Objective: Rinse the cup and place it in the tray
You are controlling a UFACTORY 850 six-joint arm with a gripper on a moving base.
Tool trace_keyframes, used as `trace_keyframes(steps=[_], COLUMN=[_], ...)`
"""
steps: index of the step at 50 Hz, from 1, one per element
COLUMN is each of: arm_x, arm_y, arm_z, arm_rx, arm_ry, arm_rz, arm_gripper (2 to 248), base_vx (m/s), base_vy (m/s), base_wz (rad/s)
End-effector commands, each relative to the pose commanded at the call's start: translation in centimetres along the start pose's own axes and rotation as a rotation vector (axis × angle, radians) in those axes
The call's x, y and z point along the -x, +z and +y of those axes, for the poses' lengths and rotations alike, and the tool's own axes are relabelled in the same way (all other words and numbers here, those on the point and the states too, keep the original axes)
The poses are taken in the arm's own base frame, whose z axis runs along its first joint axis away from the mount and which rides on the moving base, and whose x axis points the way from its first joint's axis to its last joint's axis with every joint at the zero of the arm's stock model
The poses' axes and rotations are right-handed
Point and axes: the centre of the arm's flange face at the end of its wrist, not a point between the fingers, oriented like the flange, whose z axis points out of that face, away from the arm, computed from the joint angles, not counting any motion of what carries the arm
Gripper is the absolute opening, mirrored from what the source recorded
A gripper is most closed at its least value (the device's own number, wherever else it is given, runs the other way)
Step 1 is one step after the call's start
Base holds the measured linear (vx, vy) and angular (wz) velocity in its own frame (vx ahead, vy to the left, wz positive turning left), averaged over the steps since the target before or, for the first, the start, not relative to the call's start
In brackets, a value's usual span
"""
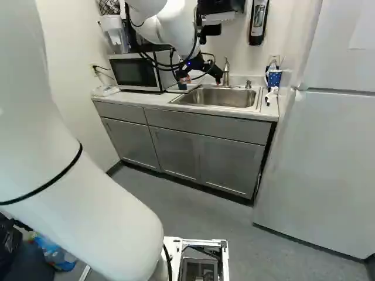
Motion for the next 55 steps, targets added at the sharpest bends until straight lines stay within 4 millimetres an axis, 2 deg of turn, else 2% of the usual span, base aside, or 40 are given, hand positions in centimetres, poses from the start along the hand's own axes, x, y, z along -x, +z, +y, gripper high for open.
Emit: trace_keyframes(steps=[28, 55], arm_x=[3.5, 9.5], arm_y=[1.6, 3.5], arm_z=[-1.2, -2.9], arm_rx=[-0.02, -0.056], arm_ry=[-0.025, -0.064], arm_rz=[0.042, 0.108], arm_gripper=[247, 247], base_vx=[0.0, 0.0], base_vy=[0.0, 0.0], base_wz=[0.0, 0.0])
